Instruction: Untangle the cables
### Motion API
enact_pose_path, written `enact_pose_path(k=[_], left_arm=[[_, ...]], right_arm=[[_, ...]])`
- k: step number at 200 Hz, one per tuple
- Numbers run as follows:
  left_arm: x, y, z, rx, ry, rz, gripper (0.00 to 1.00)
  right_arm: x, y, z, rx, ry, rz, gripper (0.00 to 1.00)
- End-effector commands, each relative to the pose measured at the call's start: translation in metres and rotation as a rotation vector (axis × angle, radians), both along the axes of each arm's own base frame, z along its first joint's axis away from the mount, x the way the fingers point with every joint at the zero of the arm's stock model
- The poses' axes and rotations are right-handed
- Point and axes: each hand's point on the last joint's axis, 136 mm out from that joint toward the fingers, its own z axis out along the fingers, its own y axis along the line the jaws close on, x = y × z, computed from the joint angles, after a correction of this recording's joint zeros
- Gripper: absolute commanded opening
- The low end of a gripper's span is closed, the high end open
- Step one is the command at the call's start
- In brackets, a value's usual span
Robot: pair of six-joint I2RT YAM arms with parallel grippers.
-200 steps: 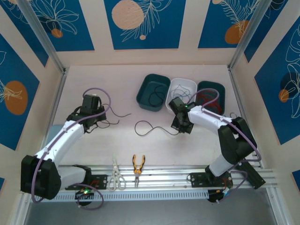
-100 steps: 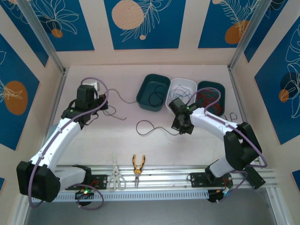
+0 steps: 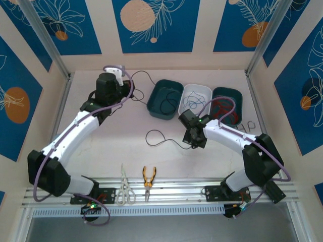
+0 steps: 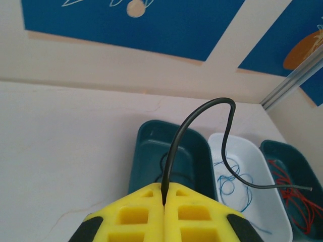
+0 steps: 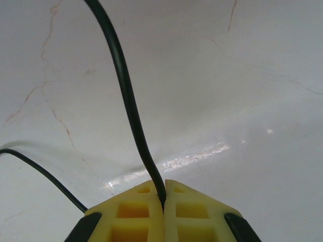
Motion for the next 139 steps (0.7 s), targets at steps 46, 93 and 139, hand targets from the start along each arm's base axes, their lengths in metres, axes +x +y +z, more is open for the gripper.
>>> enact_pose_path(k=[46,93,139], left_arm=[[0.055,-0.057,0.009,-0.101,-0.094,0.028,0.0],[0.082,-0.079,-0.028,0.038,-0.115,0.125,0.0],[0.097,-0.083,-0.065,0.07,-0.095,0.239,0.0]], right_arm=[[-0.01,-0.006,0.005,0.016,-0.011,-0.039,0.0],[-0.016,-0.015,0.009,0.009,-0.035,-0.062,0.0],[-0.022,-0.022,0.012,0.027,-0.057,-0.081,0.0]])
